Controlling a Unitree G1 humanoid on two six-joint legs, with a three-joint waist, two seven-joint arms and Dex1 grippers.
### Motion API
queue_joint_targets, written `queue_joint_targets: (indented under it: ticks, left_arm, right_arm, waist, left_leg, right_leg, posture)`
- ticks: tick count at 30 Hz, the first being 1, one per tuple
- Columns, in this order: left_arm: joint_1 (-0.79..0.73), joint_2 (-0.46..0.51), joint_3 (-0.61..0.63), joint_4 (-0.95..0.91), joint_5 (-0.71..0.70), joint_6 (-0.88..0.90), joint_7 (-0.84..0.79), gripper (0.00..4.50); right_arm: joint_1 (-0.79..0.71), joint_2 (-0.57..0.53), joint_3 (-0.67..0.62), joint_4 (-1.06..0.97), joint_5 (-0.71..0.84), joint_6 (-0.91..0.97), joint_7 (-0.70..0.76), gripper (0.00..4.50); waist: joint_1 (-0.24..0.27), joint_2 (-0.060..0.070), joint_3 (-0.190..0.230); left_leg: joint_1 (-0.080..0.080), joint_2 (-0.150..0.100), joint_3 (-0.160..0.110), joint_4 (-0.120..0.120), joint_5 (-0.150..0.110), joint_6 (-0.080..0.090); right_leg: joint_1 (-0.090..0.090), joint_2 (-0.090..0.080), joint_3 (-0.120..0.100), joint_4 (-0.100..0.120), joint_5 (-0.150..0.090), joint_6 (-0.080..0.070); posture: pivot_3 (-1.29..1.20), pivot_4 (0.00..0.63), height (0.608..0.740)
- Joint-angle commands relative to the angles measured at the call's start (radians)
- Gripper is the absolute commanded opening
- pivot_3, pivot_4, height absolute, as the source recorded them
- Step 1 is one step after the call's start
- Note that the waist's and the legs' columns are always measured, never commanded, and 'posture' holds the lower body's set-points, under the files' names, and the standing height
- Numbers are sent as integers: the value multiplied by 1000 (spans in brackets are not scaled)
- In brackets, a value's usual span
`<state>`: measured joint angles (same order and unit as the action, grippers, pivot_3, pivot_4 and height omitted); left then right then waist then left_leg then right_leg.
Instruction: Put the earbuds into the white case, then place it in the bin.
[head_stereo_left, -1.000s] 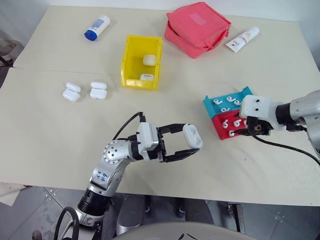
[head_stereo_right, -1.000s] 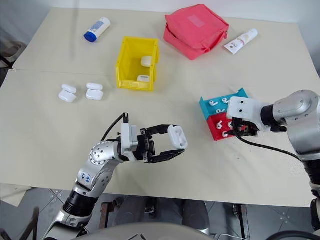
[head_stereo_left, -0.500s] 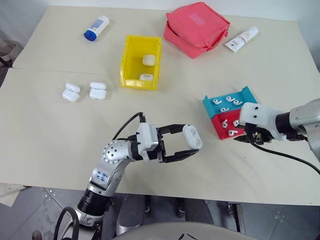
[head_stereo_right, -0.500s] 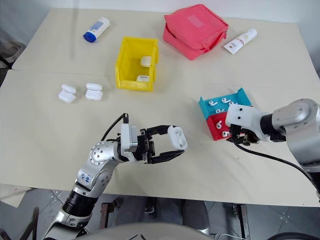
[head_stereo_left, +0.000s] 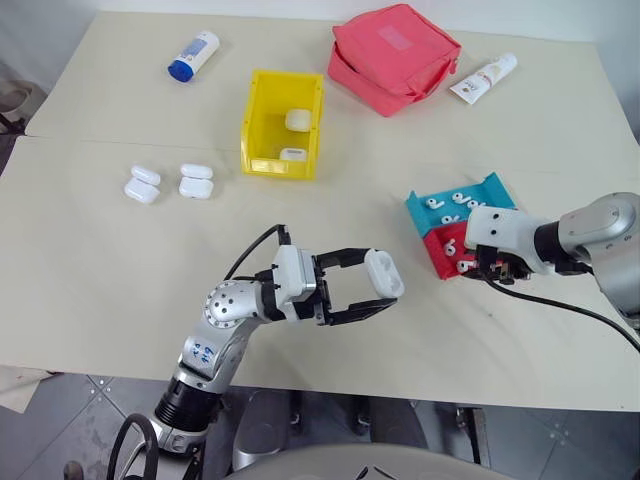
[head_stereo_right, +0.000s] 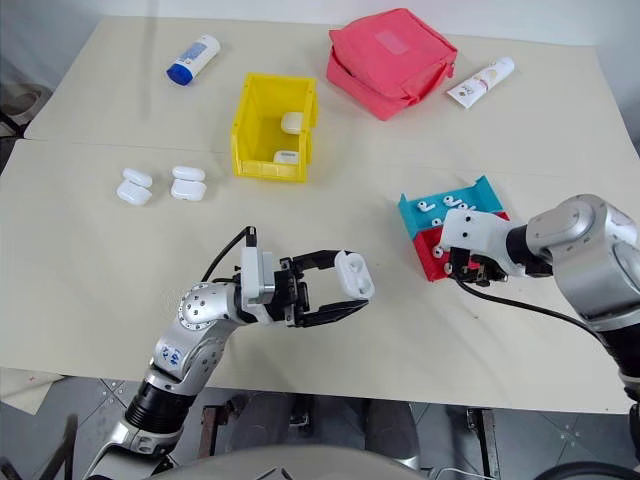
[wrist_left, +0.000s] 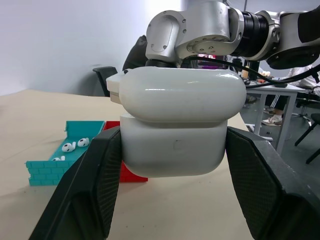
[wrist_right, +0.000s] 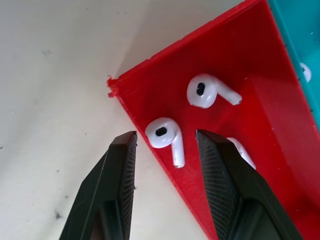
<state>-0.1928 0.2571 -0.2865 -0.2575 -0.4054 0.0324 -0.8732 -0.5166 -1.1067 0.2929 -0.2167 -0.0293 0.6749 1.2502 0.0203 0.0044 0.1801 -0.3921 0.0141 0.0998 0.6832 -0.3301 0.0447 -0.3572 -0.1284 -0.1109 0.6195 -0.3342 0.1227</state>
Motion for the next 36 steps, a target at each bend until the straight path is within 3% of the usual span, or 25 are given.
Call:
queue_joint_targets:
  ticks: [1, 18, 21, 25, 36]
  left_arm:
    - [6, -1, 3, -34, -1, -3, 5, 2779]
    - [6, 2, 1, -39, -3, 0, 12, 2779]
    - [7, 3, 1, -41, -2, 1, 13, 2779]
    - [6, 3, 2, -40, -2, 1, 13, 2779]
    - [0, 2, 2, -29, -6, 0, 5, 2779]
  right_arm:
    - [-24, 10, 5, 9, -15, -15, -3, 1930]
    - [-21, 16, 19, 31, -47, -39, 4, 1930]
    - [-19, 17, 18, 27, -44, -34, 5, 1329]
    - [-17, 19, 17, 23, -41, -29, 4, 34]
    - [-9, 17, -37, -5, 1, 4, -10, 12]
  waist:
    - [0, 0, 0]
    - [0, 0, 0]
    - [0, 0, 0]
    - [0, 0, 0]
    - [0, 0, 0]
  left_leg:
    - [0, 0, 0, 0, 0, 0]
    - [0, 0, 0, 0, 0, 0]
    - [0, 0, 0, 0, 0, 0]
    - [0, 0, 0, 0, 0, 0]
    - [0, 0, 0, 0, 0, 0]
  right_leg:
    - [0, 0, 0, 0, 0, 0]
    - [0, 0, 0, 0, 0, 0]
    - [0, 0, 0, 0, 0, 0]
    - [0, 0, 0, 0, 0, 0]
    - [0, 0, 0, 0, 0, 0]
  posture:
    - [0, 150, 740]
    - [0, 150, 740]
    - [0, 150, 740]
    - [0, 150, 740]
    - [0, 150, 740]
